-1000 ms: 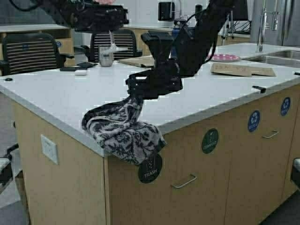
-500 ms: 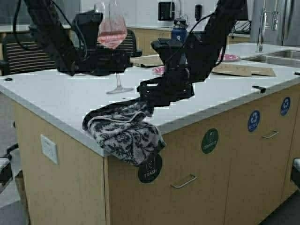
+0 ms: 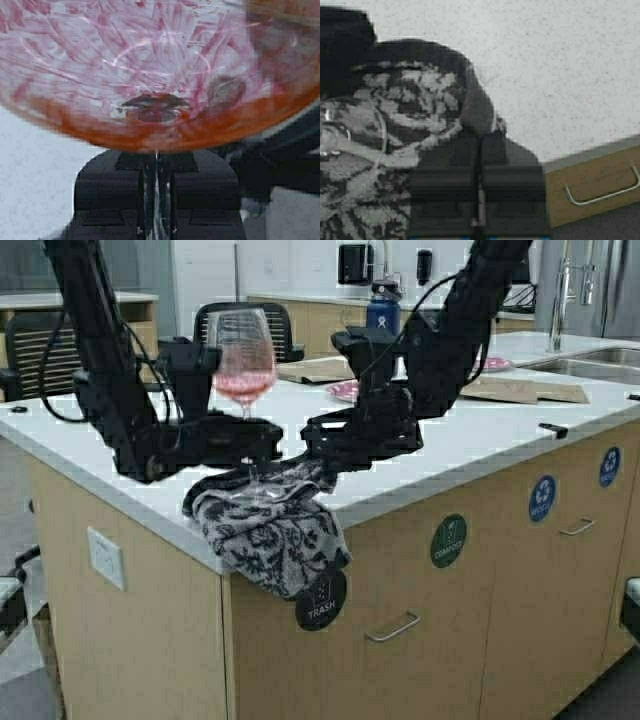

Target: Get the cloth and wipe up the spill under the wine glass

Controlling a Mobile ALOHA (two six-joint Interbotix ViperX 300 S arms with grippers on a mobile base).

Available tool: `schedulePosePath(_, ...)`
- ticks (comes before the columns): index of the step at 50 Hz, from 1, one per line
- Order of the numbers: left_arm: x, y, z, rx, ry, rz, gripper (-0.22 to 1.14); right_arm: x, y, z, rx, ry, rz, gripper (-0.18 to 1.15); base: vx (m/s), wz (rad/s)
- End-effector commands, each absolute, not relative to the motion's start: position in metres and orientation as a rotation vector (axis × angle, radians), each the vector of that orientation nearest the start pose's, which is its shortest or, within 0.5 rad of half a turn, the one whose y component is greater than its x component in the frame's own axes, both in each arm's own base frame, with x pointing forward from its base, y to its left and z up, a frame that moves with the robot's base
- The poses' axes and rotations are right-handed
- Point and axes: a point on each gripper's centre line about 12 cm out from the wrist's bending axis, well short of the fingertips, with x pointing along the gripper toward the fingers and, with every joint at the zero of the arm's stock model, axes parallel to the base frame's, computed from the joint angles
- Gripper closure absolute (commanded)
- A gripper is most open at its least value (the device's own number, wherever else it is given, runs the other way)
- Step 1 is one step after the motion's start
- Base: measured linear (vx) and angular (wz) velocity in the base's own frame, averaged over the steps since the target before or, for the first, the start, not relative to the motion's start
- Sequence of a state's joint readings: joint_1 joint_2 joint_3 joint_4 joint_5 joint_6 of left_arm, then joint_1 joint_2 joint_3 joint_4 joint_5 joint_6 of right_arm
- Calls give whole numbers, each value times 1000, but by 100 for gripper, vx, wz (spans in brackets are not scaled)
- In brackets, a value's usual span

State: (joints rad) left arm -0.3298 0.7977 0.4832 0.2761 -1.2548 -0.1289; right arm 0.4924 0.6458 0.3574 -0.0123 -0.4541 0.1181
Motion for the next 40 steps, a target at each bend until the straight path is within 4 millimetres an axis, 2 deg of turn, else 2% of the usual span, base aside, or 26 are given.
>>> schedulePosePath(1,428,-175,-1,-20,-4,-575,79,439,231,33,-18,520,450,92,0,0)
schedulePosePath(7,428,-170,-19,-26,-28,-564,79,439,228,32,-17,523,444,92,0,0)
schedulePosePath(12,429,-166,-21,-30,-31,-554,79,439,226,32,-17,526,441,92,0,0)
schedulePosePath(17,431,-163,-7,-29,-53,-546,79,441,221,34,-11,523,429,92,0,0)
schedulePosePath(20,434,-160,8,-31,-80,-541,79,446,215,40,0,507,415,92,0,0)
schedulePosePath(25,439,-156,33,-35,-127,-530,79,454,199,63,44,453,369,92,0,0)
schedulePosePath(30,442,-154,52,-35,-166,-524,79,461,176,96,121,362,296,92,0,0)
schedulePosePath(36,445,-153,56,-28,-159,-522,79,461,150,137,178,243,235,92,0,0)
schedulePosePath(40,446,-155,49,-24,-139,-532,79,458,145,154,183,202,231,92,0,0)
